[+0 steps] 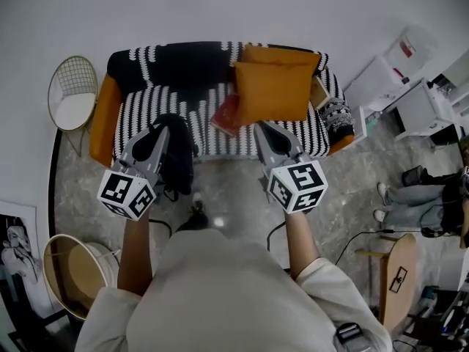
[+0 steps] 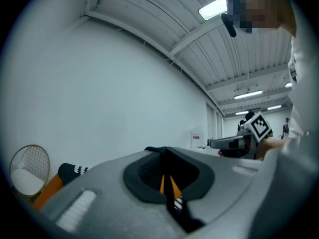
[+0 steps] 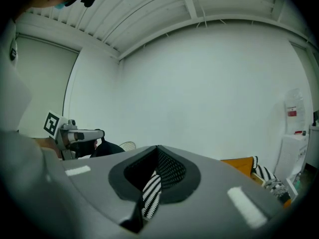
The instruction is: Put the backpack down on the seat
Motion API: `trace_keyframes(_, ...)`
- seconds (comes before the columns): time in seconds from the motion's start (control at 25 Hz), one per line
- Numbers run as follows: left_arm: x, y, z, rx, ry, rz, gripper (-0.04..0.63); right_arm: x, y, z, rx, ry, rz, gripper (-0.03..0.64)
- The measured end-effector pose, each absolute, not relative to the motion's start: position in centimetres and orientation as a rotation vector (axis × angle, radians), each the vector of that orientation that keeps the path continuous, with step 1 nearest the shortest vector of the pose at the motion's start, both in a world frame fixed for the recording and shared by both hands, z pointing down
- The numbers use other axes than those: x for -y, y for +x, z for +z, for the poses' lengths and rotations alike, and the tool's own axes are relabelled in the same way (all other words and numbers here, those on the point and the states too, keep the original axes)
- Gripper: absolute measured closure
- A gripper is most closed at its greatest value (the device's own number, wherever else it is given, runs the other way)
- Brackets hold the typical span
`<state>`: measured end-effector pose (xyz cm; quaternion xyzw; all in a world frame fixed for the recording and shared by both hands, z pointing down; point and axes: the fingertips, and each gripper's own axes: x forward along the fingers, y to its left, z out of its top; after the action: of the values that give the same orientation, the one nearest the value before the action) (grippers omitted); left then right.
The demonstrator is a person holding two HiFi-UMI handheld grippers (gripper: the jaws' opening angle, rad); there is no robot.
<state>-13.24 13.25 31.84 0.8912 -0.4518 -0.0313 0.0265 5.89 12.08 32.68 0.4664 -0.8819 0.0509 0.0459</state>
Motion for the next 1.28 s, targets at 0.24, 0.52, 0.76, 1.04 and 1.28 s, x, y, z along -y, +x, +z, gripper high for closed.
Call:
trace_keyframes(0.24, -6.9, -14.9, 31.7, 1.362, 2.77, -0.08, 0.594, -6.0, 3.9, 32.9, 2.673, 1.431, 0.182, 0.611)
trace_keyframes(0.52, -0.5, -17.2, 32.3, 1.338, 2.762, -0.063, 0.594, 0.2, 1.9, 33.4, 2.657, 1.441, 0.207, 0.611)
trace_keyframes(0.76, 3.5, -18.3, 33.4, 1.325, 2.746, -0.046, 0.594, 4.5, 0.9, 34.1, 2.65, 1.447, 0.23, 0.611)
trace_keyframes(1.04, 8.5, -19.7, 34.4, 1.319, 2.723, -0.044, 0.594, 9.3, -0.4, 34.9, 2.64, 1.456, 0.243, 0.611)
trace_keyframes(1.28, 13.3, -20.3, 34.7, 1.279, 2.738, -0.033, 0.594, 13.0, -1.2, 35.2, 2.625, 1.487, 0.249, 0.611)
